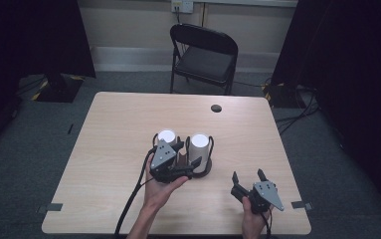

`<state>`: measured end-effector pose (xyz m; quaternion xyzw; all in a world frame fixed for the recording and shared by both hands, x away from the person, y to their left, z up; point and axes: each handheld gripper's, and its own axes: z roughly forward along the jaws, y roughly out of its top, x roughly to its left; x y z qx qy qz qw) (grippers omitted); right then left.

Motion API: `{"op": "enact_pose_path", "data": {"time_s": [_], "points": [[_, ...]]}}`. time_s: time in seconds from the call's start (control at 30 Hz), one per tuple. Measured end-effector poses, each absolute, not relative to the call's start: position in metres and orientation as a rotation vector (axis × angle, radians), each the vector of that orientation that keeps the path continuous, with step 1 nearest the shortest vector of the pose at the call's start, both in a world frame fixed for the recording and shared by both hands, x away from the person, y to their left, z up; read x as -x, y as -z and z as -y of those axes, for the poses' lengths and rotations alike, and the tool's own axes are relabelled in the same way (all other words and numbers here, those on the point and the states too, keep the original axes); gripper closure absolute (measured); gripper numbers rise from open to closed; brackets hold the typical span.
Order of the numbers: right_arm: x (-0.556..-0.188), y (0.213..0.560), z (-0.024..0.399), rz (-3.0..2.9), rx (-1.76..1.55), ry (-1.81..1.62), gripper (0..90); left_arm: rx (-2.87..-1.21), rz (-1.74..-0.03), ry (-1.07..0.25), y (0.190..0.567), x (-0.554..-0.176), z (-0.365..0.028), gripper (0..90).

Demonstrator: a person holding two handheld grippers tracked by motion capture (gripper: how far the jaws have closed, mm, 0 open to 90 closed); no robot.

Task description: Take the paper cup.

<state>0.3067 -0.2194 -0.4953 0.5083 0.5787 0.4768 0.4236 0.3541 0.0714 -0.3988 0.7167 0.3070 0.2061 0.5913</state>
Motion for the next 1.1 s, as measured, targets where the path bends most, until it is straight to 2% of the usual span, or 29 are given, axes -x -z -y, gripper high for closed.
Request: {"op": "enact_pose_path", "data": {"time_s": [0.93, 1.03, 1.1], "points": [[-0.307, 0.495, 0.219, -1.452, -1.266, -1.197, 13.9, -1.727, -0.762, -0.457, 0.398, -0.400, -0.043, 19.9], [-0.307, 0.495, 0.219, -1.453, -1.264, -1.199, 13.9, -1.737, -0.752, -0.474, 0.400, -0.401, -0.042, 25.0], [-0.307, 0.495, 0.220, -1.453, -1.265, -1.198, 14.0, -1.737, -0.750, -0.472, 0.402, -0.404, -0.040, 24.5]]}}
